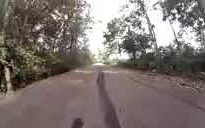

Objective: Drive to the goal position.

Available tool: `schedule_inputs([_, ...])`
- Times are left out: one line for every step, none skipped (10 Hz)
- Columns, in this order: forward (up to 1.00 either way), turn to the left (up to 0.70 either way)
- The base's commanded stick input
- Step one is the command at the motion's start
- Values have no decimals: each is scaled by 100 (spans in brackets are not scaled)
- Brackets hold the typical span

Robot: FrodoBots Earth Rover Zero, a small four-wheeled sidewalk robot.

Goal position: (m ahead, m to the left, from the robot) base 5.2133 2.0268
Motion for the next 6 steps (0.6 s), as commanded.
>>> schedule_inputs([70,0])
schedule_inputs([70,0])
schedule_inputs([70,0])
schedule_inputs([70,0])
schedule_inputs([70,0])
schedule_inputs([70,0])
